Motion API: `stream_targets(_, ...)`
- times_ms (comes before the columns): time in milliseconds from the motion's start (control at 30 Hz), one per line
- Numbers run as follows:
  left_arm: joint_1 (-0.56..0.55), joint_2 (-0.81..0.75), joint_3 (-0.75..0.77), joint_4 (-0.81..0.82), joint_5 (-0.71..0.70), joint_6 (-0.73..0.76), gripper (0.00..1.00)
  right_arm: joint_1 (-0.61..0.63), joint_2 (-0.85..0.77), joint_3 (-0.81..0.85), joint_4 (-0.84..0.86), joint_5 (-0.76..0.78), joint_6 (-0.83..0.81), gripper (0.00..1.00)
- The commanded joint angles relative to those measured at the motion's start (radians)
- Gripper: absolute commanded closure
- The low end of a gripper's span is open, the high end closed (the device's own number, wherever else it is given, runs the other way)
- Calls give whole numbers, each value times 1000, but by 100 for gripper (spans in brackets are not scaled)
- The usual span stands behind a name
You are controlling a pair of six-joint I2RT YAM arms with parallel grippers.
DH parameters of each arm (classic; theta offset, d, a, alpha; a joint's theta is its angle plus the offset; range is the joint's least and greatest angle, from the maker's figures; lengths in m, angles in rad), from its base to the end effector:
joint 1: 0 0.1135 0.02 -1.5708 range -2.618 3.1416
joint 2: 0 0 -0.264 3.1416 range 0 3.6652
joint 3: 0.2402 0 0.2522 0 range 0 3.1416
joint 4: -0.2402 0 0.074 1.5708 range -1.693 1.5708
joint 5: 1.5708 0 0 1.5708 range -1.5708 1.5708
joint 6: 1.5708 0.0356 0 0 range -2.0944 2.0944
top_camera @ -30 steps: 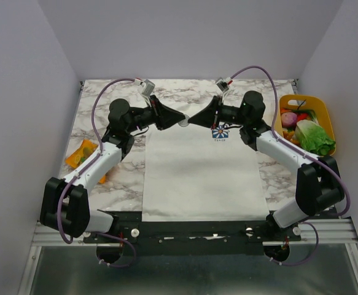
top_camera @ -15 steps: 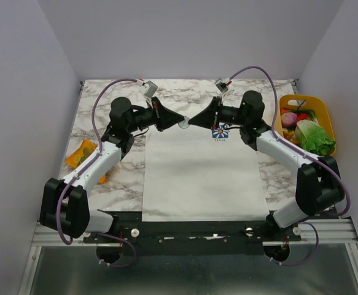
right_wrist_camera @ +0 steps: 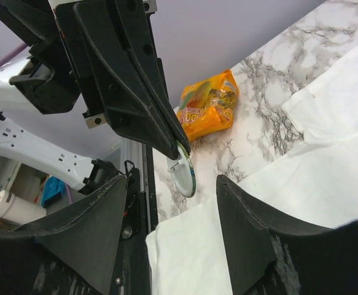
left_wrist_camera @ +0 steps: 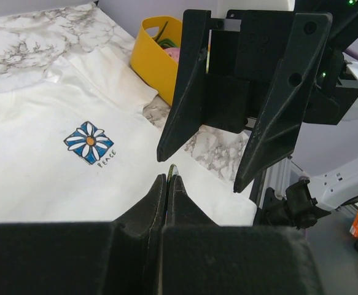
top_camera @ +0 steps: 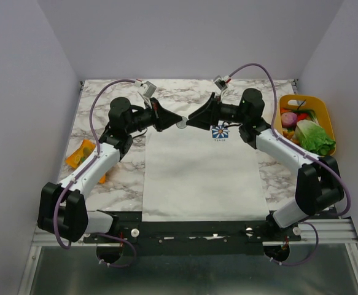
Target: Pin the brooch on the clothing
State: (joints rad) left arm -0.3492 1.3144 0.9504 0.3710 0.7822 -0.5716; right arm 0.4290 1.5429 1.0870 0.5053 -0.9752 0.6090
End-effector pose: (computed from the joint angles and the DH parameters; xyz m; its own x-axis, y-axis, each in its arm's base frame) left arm 0.2757 -0.1271 0.3384 -0.4840 -0.2321 -0.8437 0.7647 0.3565 -0.5368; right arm 0.3086 0.1736 0.3281 -0.5268 0.1120 -0.8426 -0.8338 0.1246 0.5378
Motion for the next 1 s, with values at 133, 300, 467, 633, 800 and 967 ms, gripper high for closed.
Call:
stream_targets(133,-11,-30,25,-47,-29,29,100,45,40,74,-31,7,-37,33)
stream_targets(300,-11,-37,28,-61,-44,38,100,76,59,100,-83,29,-80,49)
stream_targets(467,-11,-34,30,-63,-44,38,100,91,65,116,-148,55,-135,63)
stream_targets(633,-11,-35,34,-66,-47,38,100,97,68,132,-194,67,-187,73)
stream_targets(800,-11,-40,37,-63,-44,30,100,102,65,142,-280,99,-264,98)
stream_targets(967,-11,-29,50,-63,-43,16,100,103,49,126,-321,131,-340,100)
